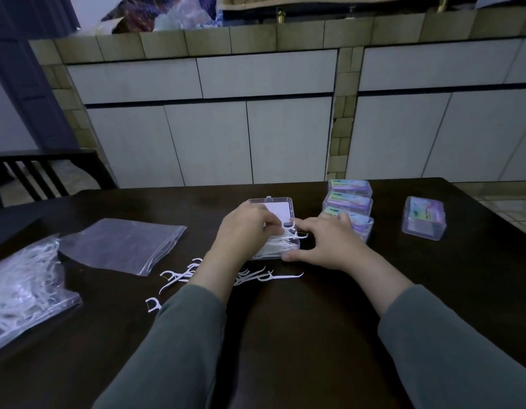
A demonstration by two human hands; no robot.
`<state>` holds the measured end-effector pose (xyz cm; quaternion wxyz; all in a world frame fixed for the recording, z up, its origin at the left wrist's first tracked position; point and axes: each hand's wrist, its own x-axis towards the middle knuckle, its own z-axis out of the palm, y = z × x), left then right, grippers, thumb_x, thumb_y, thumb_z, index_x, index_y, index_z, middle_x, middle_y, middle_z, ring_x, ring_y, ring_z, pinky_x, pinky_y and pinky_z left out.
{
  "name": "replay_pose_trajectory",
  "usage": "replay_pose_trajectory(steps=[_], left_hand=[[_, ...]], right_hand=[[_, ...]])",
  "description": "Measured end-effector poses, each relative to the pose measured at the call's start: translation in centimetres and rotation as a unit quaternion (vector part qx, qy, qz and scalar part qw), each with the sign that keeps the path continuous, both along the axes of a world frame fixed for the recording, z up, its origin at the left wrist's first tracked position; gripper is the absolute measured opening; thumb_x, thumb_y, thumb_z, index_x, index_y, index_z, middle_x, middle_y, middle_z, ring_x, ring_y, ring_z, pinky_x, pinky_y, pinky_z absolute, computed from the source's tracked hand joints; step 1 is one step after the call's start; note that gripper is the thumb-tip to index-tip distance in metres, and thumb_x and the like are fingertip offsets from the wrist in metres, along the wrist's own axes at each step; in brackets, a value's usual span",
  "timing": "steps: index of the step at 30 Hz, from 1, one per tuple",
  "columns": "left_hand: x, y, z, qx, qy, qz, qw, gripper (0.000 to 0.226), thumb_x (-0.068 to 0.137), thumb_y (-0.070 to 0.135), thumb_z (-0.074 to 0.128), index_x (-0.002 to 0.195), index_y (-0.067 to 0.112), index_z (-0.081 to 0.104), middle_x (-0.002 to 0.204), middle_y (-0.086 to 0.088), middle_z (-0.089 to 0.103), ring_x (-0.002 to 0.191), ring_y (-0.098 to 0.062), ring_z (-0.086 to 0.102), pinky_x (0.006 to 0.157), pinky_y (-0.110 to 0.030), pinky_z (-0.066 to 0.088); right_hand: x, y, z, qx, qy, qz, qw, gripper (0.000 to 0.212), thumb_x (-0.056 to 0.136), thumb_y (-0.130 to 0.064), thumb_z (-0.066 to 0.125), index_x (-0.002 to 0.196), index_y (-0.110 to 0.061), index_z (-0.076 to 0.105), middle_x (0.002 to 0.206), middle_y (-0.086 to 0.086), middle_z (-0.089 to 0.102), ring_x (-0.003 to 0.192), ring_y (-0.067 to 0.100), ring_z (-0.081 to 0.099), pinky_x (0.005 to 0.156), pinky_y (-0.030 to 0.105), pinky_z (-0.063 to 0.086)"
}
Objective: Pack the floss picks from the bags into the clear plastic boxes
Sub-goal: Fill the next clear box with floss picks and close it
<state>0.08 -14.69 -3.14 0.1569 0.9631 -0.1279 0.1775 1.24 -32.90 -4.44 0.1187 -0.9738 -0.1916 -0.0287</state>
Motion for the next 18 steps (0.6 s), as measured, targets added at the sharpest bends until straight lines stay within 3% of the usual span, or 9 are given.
replay_pose_trajectory(steps=[5, 12, 18], left_hand=[[-0.7, 2.3, 1.0, -0.086, 0.008, 0.048, 0.995, 0.015, 0.092, 0.033, 0.061, 0.101, 0.029, 0.072, 0.099, 0.011, 0.063, 0.093, -0.009, 0.053, 0.079, -0.028, 0.043], [-1.9, 5.3, 0.6, -0.144, 0.147, 0.083, 0.975, 0.006, 0.084, 0.036, 0.071, 0.079, 0.037, 0.068, 0.082, 0.012, 0.065, 0.081, -0.008, 0.06, 0.058, -0.021, 0.043], [-1.2, 4.5, 0.2, -0.146, 0.121, 0.096, 0.977, 0.008, 0.082, 0.039, 0.072, 0.078, 0.034, 0.068, 0.083, 0.01, 0.066, 0.081, -0.01, 0.06, 0.071, -0.03, 0.051]], right_hand=[[-0.5, 0.0, 0.4, 0.004, -0.001, -0.001, 1.0, 0.088, 0.07, -0.081, 0.054, 0.146, -0.039, 0.035, 0.141, -0.007, 0.05, 0.129, 0.018, 0.037, 0.103, 0.04, 0.024], [-1.2, 0.3, 0.9, -0.009, -0.007, 0.004, 1.0, 0.086, 0.073, -0.079, 0.053, 0.146, -0.038, 0.036, 0.145, -0.01, 0.046, 0.13, 0.015, 0.035, 0.103, 0.039, 0.021], [-1.4, 0.3, 1.0, -0.004, -0.011, 0.005, 1.0, 0.086, 0.074, -0.078, 0.054, 0.146, -0.036, 0.036, 0.145, -0.01, 0.046, 0.132, 0.015, 0.035, 0.106, 0.041, 0.02]])
